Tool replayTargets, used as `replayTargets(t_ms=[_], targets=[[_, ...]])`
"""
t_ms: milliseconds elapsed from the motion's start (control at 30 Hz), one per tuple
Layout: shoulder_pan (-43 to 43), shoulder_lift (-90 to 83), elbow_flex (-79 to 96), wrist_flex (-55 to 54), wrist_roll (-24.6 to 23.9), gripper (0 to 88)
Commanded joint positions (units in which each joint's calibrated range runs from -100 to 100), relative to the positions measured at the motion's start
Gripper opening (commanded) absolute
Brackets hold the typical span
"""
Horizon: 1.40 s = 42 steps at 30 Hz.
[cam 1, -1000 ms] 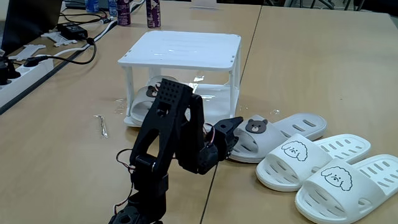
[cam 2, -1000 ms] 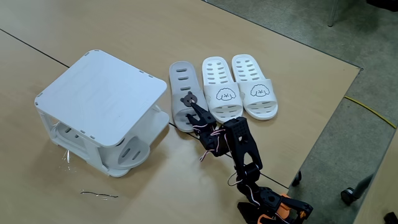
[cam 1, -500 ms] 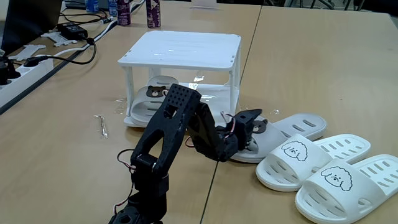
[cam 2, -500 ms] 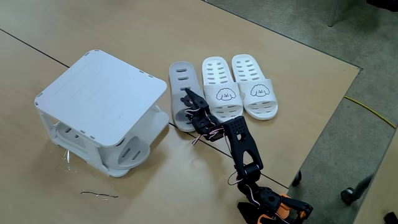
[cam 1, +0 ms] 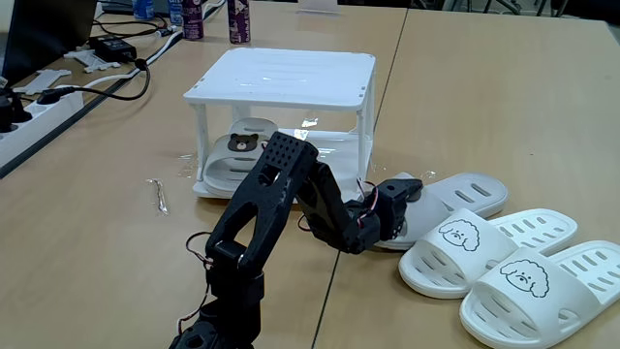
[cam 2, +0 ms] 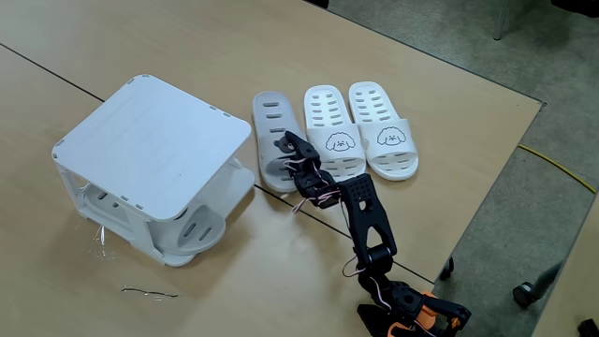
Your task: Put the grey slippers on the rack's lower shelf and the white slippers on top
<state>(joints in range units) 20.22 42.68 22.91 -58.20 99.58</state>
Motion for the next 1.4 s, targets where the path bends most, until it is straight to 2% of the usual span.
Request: replayTargets(t_ms=[0, 133, 433, 700, 933, 1167, 1367], targets=[[1.16, -19.92, 0.23, 7.81, 0.42, 0.7], [1.90, -32.46, 7.99, 11.00, 0.42, 0.7], [1.90, -66.87, 48.31, 10.92, 0.42, 0.7], [1.40, -88.33, 73.48, 10.74, 0.42, 0.7], [-1.47, -91.02, 76.19, 10.92, 0.42, 0.7], [-14.14, -91.10, 76.19, 11.35, 0.42, 0.7], [-11.75, -91.10, 76.19, 20.15, 0.42, 0.7]])
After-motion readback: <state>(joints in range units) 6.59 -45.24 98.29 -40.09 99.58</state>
